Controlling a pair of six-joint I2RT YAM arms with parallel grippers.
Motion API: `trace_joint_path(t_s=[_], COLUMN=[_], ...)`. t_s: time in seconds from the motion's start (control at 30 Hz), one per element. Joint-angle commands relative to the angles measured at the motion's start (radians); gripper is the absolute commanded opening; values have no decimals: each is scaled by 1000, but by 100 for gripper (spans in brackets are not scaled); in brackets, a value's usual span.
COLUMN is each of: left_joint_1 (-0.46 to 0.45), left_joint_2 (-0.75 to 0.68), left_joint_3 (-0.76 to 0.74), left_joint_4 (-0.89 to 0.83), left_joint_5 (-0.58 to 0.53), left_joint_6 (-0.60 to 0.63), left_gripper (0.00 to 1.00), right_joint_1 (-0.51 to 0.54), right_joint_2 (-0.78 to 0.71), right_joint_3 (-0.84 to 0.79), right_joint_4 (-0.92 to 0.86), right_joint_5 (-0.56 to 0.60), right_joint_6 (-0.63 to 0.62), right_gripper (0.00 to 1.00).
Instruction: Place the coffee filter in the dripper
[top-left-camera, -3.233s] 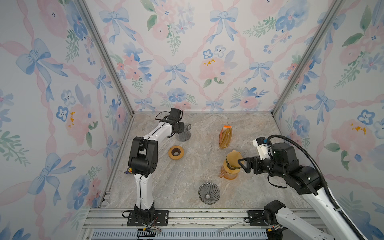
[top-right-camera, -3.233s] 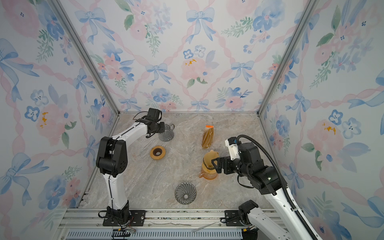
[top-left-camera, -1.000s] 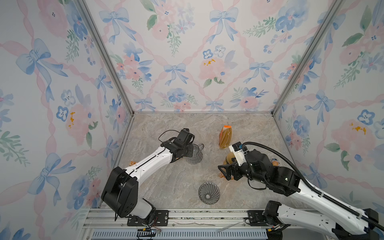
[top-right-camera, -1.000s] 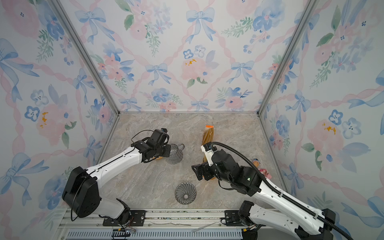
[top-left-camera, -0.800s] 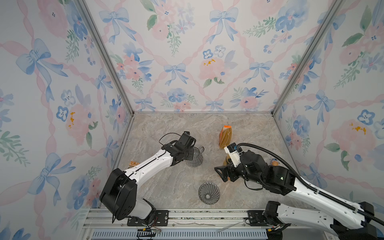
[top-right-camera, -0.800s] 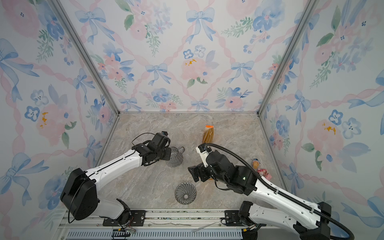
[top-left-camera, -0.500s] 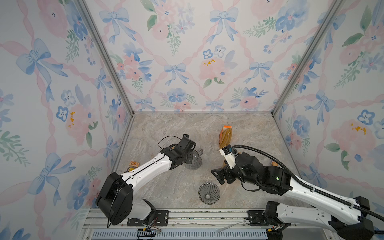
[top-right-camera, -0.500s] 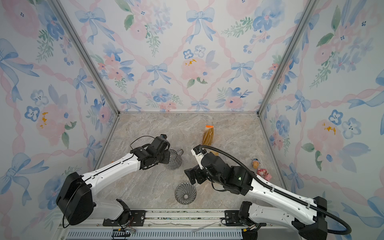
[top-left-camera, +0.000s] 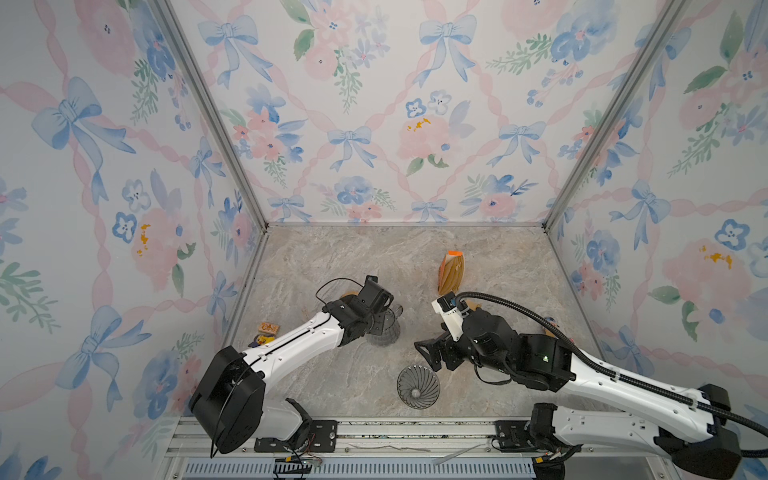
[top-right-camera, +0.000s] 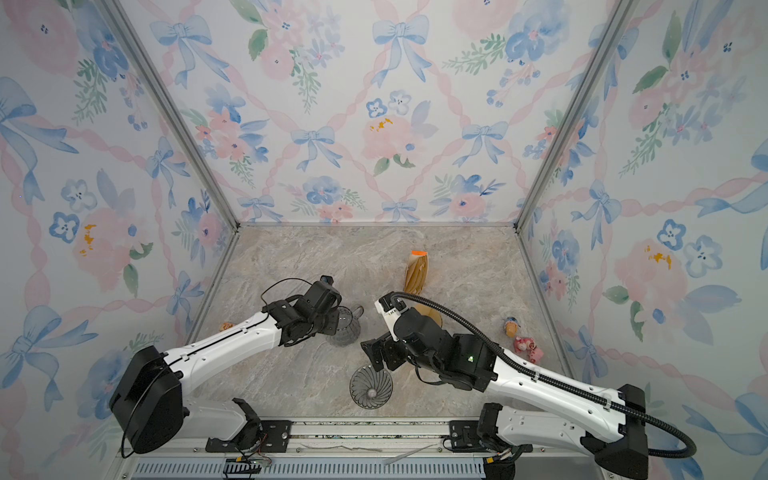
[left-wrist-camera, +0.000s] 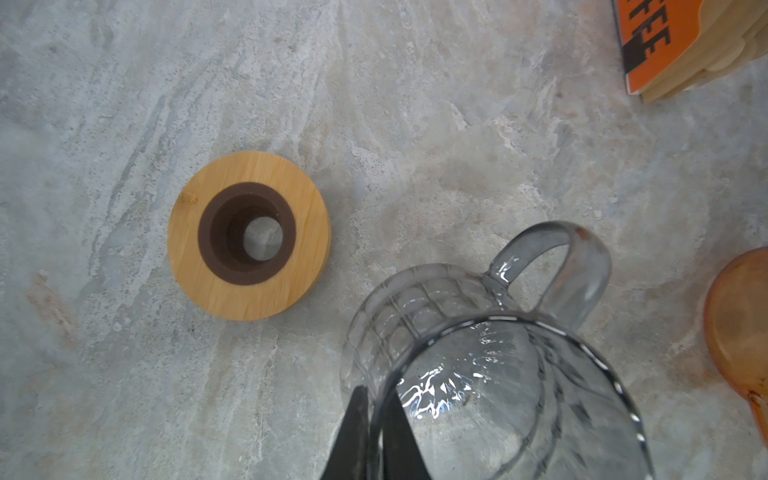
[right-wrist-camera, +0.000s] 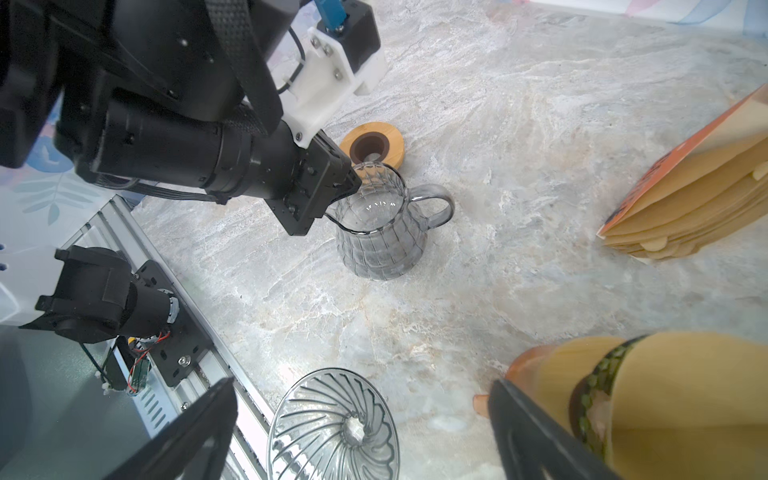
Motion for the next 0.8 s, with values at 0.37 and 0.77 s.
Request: trace_joint_path(t_s=[0.37, 0.77], left_joint_1=[-27, -55], left_joint_2=[-26, -23], left_joint_3=[-45, -60], left_joint_4=[4, 7], left_joint_5=[-27, -16], left_joint_6=[-48, -77], left_gripper=[10, 12], right_joint_1=[18, 20], right_joint_2=[10, -9], right_joint_3=[-21, -47], right_joint_4=[38, 38], right_joint_5=[26, 42], right_joint_6=[31, 47], right_gripper=[96, 96])
